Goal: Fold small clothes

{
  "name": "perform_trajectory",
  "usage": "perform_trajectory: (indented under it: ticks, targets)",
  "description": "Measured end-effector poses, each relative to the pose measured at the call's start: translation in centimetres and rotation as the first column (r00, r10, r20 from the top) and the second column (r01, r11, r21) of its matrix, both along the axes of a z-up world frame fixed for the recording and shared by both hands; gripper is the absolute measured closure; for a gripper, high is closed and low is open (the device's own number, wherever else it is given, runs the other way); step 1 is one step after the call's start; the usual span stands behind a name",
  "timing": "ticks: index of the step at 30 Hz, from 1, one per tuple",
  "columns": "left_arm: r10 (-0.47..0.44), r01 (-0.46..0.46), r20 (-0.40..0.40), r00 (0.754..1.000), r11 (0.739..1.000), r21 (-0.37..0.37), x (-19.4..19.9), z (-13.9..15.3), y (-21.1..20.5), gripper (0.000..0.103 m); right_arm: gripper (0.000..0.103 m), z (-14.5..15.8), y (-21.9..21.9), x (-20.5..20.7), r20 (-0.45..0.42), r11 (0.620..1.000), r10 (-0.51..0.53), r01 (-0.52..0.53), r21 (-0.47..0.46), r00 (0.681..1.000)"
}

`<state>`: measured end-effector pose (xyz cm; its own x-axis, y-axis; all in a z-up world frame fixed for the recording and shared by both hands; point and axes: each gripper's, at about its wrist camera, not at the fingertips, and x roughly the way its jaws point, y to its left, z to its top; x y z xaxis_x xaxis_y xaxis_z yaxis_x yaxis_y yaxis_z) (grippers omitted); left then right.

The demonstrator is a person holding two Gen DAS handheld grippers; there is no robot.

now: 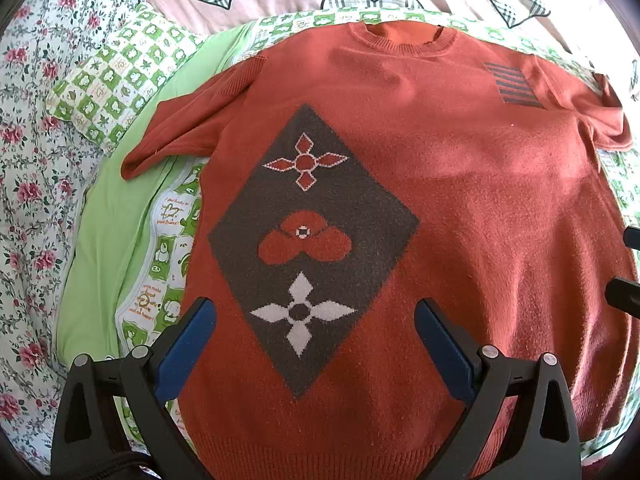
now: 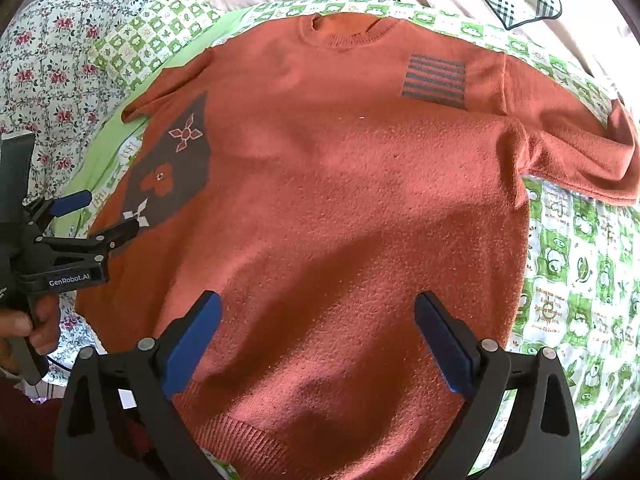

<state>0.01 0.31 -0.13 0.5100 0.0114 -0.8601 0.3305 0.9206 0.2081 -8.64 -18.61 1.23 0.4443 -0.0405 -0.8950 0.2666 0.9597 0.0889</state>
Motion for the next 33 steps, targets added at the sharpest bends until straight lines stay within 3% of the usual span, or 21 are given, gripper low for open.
perform_trajectory:
  ticks: [18, 20, 25, 33]
  targets:
    - [0.001, -0.002, -0.022, 1.0, 1.0, -0.009, 0.17, 0.04, -0.18, 0.003, 0.006, 0.02, -0.04, 0.04, -0.007, 1.0, -0.003, 0.003, 0.005, 1.0]
    - [0.002, -0.002, -0.065, 0.998, 1.0, 0.001, 0.3, -0.1, -0.37, 0.003, 0.006, 0.03, -0.04, 0.04, -0.008, 1.0, -0.003, 0.003, 0.003, 1.0]
    - [0.0, 0.0, -0.025, 1.0, 1.0, -0.003, 0.32, -0.18, -0.79, 0.003, 0.006, 0.03, -0.1, 0.03, 0.002, 1.0, -0.005, 0.005, 0.015, 1.0]
    - [0.002, -0.002, -0.037, 0.999, 1.0, -0.006, 0.59, -0.4, -0.82, 0.003, 0.006, -0.01, -0.74, -0.17, 0.011, 0.999, -0.025, 0.025, 0.031, 1.0]
